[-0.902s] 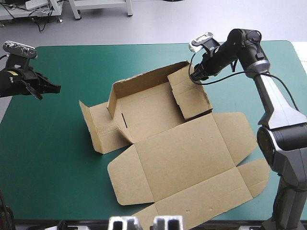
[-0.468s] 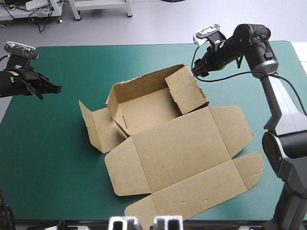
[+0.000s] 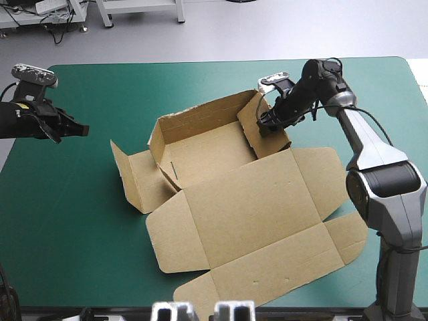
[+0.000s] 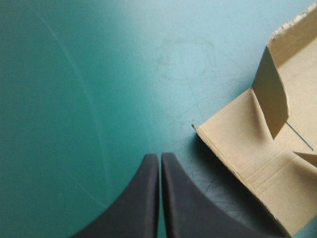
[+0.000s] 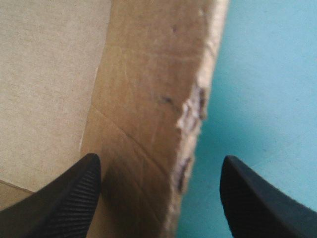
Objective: Fold the box
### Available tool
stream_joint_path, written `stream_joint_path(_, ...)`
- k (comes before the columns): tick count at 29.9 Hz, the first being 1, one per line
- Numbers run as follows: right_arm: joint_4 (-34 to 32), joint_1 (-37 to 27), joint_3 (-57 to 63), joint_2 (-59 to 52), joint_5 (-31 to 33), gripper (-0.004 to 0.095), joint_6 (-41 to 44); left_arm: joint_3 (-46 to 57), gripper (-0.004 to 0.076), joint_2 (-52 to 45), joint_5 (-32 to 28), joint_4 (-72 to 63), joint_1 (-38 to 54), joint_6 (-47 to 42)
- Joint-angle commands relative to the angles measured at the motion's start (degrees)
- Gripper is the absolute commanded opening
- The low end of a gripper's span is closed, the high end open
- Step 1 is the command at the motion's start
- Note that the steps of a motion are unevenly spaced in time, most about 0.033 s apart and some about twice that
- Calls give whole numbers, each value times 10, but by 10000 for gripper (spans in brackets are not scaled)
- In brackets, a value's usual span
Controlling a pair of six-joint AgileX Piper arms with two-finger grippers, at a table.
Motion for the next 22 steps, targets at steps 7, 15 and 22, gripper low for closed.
stream_joint_path(7, 12, 12, -13, -9, 10, 278, -11, -14, 1, -81, 37, -36, 1, -1)
stream_joint_path(15, 20, 6, -24, -19, 10, -24, -24, 26, 2, -145, 23, -40, 1, -1)
stream_joint_path(22, 56, -28, -36, -111, 11, -24, -42, 109, 11, -144, -74, -35, 1, 1)
